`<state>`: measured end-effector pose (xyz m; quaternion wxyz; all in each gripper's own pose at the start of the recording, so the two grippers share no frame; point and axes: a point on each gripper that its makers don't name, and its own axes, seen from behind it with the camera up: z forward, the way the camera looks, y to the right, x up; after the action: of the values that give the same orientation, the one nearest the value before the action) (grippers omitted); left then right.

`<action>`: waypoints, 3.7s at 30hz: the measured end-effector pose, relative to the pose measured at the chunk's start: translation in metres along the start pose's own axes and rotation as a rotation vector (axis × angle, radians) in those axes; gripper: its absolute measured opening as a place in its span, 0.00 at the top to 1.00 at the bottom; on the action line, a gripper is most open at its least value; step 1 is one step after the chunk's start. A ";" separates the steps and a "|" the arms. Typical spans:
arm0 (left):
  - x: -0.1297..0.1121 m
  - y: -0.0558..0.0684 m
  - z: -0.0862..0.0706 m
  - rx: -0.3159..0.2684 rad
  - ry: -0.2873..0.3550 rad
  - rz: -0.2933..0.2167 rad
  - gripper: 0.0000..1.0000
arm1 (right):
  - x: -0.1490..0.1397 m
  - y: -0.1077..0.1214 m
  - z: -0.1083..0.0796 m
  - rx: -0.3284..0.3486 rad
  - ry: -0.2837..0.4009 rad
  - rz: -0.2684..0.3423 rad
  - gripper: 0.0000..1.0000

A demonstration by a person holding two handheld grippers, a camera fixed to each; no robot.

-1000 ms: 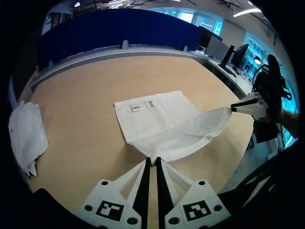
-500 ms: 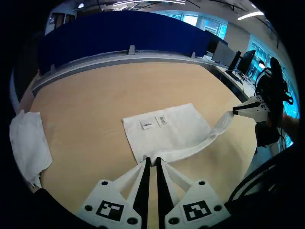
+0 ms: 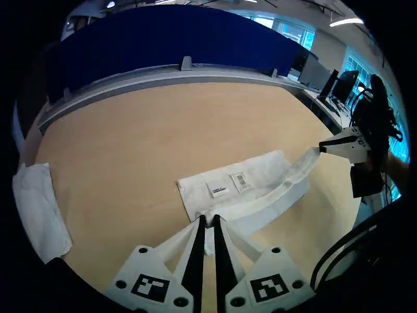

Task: Fold towel

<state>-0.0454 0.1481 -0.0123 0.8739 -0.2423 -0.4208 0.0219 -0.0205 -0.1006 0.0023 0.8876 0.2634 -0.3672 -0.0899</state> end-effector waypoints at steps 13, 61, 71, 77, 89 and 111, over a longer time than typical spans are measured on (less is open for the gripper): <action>-0.007 -0.009 0.032 0.002 -0.024 -0.019 0.89 | -0.022 0.008 0.028 -0.003 -0.048 0.050 0.93; 0.007 -0.036 0.061 0.124 0.014 -0.020 0.11 | -0.028 0.036 0.057 -0.105 -0.029 0.141 0.03; 0.001 -0.029 0.044 0.130 0.023 -0.016 0.11 | -0.037 0.024 0.041 -0.094 -0.028 0.138 0.03; -0.016 -0.022 0.029 0.136 0.021 -0.015 0.11 | -0.051 0.014 0.029 -0.091 -0.034 0.142 0.03; -0.046 -0.014 0.012 0.149 0.012 -0.050 0.11 | -0.068 0.007 0.008 -0.096 -0.035 0.147 0.03; -0.105 -0.029 -0.042 0.270 -0.006 -0.128 0.11 | -0.098 -0.019 0.011 0.056 -0.147 -0.088 0.03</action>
<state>-0.0862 0.0805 -0.0977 0.8970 -0.0949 -0.4311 0.0232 -0.0975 -0.0866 -0.0601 0.8457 0.2965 -0.4219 -0.1374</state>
